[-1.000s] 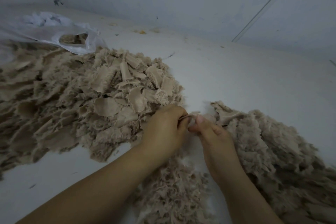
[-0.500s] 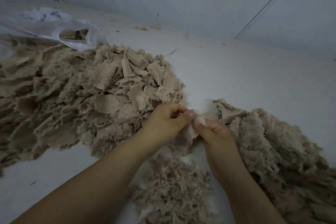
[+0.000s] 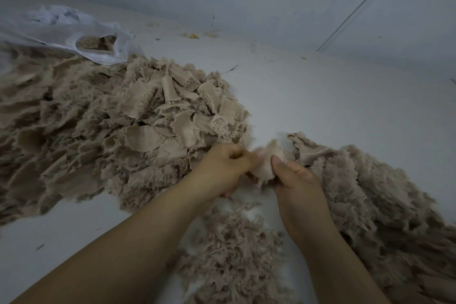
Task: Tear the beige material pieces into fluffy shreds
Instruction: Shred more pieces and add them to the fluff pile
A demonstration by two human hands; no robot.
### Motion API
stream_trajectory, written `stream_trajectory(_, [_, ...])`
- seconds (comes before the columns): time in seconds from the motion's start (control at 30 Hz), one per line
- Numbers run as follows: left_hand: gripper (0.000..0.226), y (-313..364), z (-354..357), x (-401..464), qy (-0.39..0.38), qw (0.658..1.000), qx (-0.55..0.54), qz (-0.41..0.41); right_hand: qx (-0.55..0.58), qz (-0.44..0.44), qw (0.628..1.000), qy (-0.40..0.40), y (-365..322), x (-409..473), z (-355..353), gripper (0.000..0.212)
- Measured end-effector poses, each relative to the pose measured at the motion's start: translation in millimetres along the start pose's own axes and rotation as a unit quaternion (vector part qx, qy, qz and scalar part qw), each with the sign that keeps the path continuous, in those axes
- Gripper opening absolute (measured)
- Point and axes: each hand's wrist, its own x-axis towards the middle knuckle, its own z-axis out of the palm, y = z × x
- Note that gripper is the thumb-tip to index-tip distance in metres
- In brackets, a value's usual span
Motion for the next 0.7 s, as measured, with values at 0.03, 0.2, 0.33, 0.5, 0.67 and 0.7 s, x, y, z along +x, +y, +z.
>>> stream_trajectory(0.03, [0.042, 1, 0, -3, -0.052, 0.999, 0.017, -0.005, 0.014, 0.006, 1.0, -0.002, 0, -1, 0, 0.044])
stream_trajectory(0.2, [0.014, -4, -4, -5, -0.079, 0.996, 0.023, -0.025, 0.03, -0.002, 0.999, 0.014, -3, -3, -1, 0.056])
stream_trajectory(0.33, [0.018, 1, -22, -8, -0.188, 0.979, 0.062, -0.045, -0.015, -0.002, 0.999, 0.047, -2, -4, -2, 0.033])
stream_trajectory(0.5, [0.017, 12, -45, -12, -0.326, 0.925, 0.191, -0.029, -0.041, -0.003, 0.998, 0.046, -2, -2, -2, 0.021])
stream_trajectory(0.67, [0.029, 17, -49, -17, -0.318, 0.916, 0.242, -0.014, -0.023, -0.007, 0.999, 0.032, -3, -4, 1, 0.027])
stream_trajectory(0.7, [0.043, 15, -46, -16, -0.275, 0.927, 0.253, -0.008, -0.034, -0.016, 0.999, 0.029, -3, -6, 2, 0.036])
